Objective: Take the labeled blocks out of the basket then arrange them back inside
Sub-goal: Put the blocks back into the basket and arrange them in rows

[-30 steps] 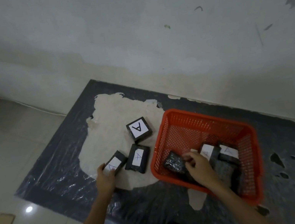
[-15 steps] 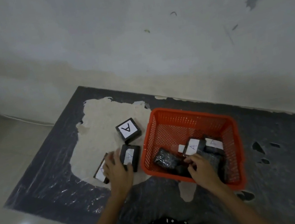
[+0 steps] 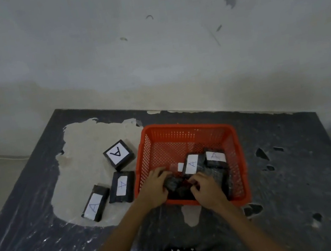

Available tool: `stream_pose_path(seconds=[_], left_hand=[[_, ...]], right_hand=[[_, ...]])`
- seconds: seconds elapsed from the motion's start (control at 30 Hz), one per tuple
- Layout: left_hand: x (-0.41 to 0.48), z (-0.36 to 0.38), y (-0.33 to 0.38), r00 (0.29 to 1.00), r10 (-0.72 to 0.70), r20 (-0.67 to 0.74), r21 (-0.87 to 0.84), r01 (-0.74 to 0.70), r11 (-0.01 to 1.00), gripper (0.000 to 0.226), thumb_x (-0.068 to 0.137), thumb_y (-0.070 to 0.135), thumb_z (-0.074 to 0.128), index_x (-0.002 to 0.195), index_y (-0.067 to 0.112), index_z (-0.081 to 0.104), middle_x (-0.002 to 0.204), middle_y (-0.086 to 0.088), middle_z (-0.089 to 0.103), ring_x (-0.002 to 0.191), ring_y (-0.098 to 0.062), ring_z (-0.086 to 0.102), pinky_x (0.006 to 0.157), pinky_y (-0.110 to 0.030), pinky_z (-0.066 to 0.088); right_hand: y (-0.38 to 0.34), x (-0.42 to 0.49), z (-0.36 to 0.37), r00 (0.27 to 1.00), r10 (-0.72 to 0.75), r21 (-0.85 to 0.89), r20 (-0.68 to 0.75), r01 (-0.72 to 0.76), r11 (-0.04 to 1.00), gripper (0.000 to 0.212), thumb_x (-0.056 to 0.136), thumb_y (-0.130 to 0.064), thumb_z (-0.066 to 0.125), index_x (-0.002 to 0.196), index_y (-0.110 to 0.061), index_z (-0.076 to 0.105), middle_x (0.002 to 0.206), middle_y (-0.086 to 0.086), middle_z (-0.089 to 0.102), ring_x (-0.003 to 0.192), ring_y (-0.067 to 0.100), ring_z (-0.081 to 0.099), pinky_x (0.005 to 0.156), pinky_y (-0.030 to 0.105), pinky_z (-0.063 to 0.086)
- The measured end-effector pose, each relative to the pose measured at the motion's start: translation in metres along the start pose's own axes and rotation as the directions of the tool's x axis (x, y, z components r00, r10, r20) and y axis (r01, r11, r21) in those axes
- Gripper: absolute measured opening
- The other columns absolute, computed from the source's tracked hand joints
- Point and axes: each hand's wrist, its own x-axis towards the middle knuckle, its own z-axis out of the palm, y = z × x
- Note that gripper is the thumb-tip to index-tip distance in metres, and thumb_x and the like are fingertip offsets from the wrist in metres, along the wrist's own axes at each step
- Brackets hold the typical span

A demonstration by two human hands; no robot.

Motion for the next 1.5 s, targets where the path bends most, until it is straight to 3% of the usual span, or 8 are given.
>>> stream_pose_path(seconds=[0.3,0.43,0.57,0.93,1.1,1.23,1.43,1.5], left_hand=[[0.041,-0.017,0.001,0.967,0.047,0.249,0.351,-0.135,0.926,0.048,0.080,0.035,0.063,0.124,0.024,0.049,0.130,-0.003,0.051,0.120,-0.022,0.046,0.107,-0.042,0.035],[0.052,-0.029,0.002,0.983,0.169,-0.072,0.397,-0.128,0.909,0.026,0.083,0.030,0.061,0.106,0.020,0.059,0.116,-0.005,0.055,0.109,-0.023,0.051,0.097,-0.041,0.042],[0.066,-0.030,-0.003,0.950,0.227,-0.215,0.501,-0.092,0.860,0.056,0.068,0.028,0.079,0.119,0.014,0.059,0.111,-0.016,0.060,0.102,-0.034,0.058,0.084,-0.048,0.053],[0.066,0.017,-0.015,0.991,-0.133,0.020,0.520,0.103,0.848,0.103,0.078,0.045,0.067,0.147,0.012,-0.001,0.144,-0.019,0.028,0.127,-0.030,0.034,0.107,-0.042,0.032],[0.052,0.000,-0.006,0.984,-0.153,-0.094,0.147,0.165,0.975,0.067,0.086,0.023,0.054,0.145,0.018,0.022,0.140,-0.015,0.029,0.128,-0.030,0.029,0.109,-0.051,0.031],[0.034,-0.007,0.002,0.970,-0.155,-0.186,-0.164,0.125,0.979,0.038,0.085,0.011,0.057,0.122,0.019,0.053,0.123,-0.008,0.049,0.114,-0.019,0.044,0.098,-0.032,0.036],[0.014,-0.006,0.019,0.876,-0.402,0.267,-0.638,0.473,0.607,0.029,0.088,0.038,0.058,0.114,0.025,0.058,0.116,0.001,0.062,0.101,-0.013,0.057,0.088,-0.029,0.048],[0.013,-0.005,0.024,0.877,-0.423,0.228,-0.695,0.451,0.560,0.033,0.083,0.040,0.065,0.112,0.027,0.058,0.110,0.006,0.062,0.098,-0.010,0.058,0.081,-0.022,0.045]], right_hand=[[0.001,0.001,0.002,1.000,0.001,-0.012,-0.020,-0.001,1.000,0.015,0.086,-0.018,0.053,0.099,-0.015,0.061,0.105,0.001,0.060,0.089,0.011,0.050,0.080,0.024,0.043],[0.001,0.001,0.002,0.999,0.000,0.008,-0.032,0.000,1.000,0.016,0.088,-0.016,0.053,0.100,-0.013,0.061,0.107,0.003,0.060,0.093,0.013,0.052,0.083,0.022,0.042],[-0.001,-0.001,0.000,0.999,-0.003,0.003,-0.043,0.003,1.000,0.017,0.087,-0.014,0.052,0.100,-0.011,0.063,0.106,0.004,0.061,0.096,0.016,0.055,0.083,0.020,0.042],[0.000,0.006,-0.005,0.987,0.038,0.083,0.153,-0.051,0.995,0.034,0.078,-0.021,0.063,0.110,-0.013,0.065,0.111,0.005,0.068,0.099,0.015,0.061,0.088,0.026,0.051],[-0.004,0.018,-0.011,0.937,0.033,0.018,0.348,-0.042,0.999,0.034,0.079,-0.009,0.067,0.112,-0.013,0.064,0.111,0.007,0.067,0.098,0.020,0.063,0.083,0.029,0.052],[-0.010,0.030,-0.012,0.923,-0.027,-0.073,0.383,0.059,0.996,0.037,0.075,-0.007,0.069,0.111,-0.009,0.060,0.104,0.013,0.066,0.087,0.024,0.064,0.073,0.035,0.056],[-0.015,0.038,-0.014,0.934,0.204,0.420,0.294,-0.318,0.850,0.030,0.083,-0.019,0.064,0.113,-0.019,0.061,0.103,0.000,0.063,0.093,0.011,0.061,0.081,0.025,0.053],[-0.019,0.037,-0.011,0.927,0.221,0.465,0.304,-0.347,0.815,0.027,0.085,-0.018,0.062,0.112,-0.021,0.062,0.104,-0.001,0.064,0.091,0.006,0.061,0.076,0.018,0.052]])
